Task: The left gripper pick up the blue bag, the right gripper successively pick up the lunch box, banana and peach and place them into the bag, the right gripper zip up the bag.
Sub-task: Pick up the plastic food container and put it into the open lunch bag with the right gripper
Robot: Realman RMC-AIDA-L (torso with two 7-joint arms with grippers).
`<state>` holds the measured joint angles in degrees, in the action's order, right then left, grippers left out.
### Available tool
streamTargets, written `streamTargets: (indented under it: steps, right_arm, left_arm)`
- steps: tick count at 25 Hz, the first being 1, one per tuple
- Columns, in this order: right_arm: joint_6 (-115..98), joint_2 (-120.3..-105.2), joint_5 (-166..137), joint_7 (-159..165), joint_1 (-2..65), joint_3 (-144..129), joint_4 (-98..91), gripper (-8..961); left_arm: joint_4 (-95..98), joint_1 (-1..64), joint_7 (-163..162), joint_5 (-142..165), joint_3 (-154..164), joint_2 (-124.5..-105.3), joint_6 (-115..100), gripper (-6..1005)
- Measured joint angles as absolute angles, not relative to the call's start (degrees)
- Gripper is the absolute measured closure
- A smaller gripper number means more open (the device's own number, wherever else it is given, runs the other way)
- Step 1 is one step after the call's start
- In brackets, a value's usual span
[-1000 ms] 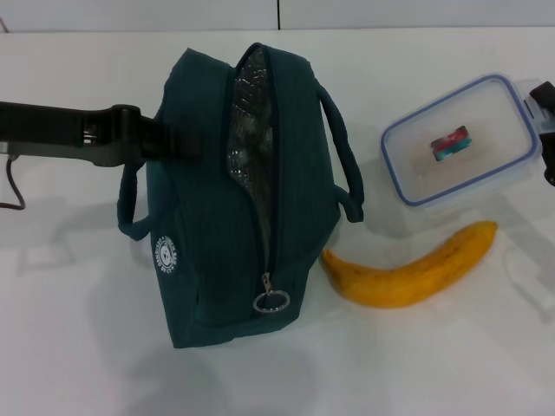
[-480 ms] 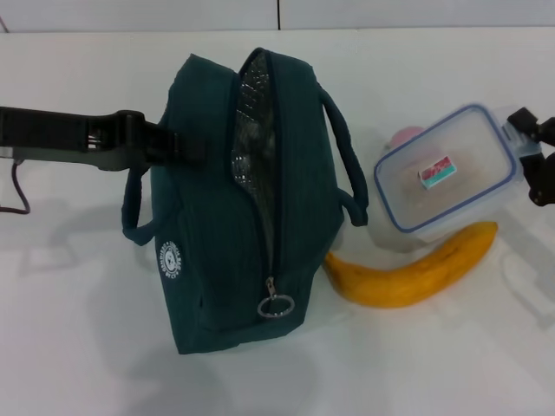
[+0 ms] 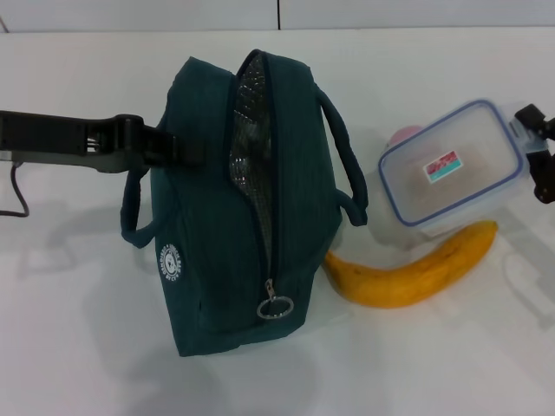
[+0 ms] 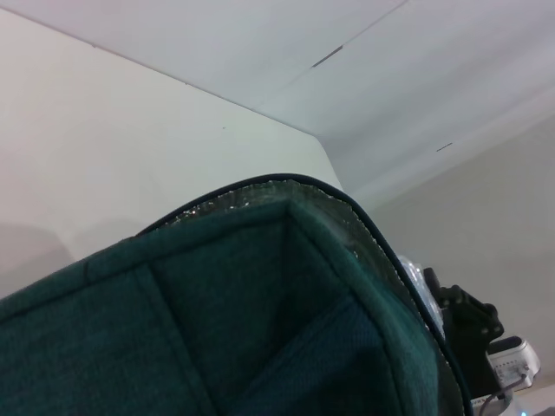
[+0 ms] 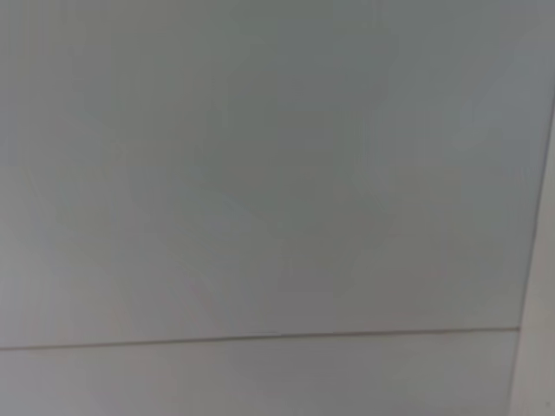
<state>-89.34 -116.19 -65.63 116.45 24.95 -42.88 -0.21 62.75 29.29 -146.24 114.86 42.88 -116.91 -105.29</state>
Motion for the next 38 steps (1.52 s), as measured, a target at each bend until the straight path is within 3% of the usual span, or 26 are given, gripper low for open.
streamTargets:
  steps: [22,32,38]
  right_arm:
    - [-99.4,-116.19,-59.3,118.8,29.3,-40.3,6.5,857]
    - [-102.4,-116.19,-59.5,119.3,33.1,-39.0,6.7,858]
    - [-103.7,-116.19,-61.4,119.4,38.8,-38.8,7.9,858]
  left_arm:
    - [62.8,29.3,-146.1,115.0,44.6,-116.86,-105.1,963]
    - [62.8,29.7,-145.3,116.0,44.9,-117.53,-104.9,963]
    - [62.7,31.0,-145.3,116.3,45.1,-117.74,-104.9,963]
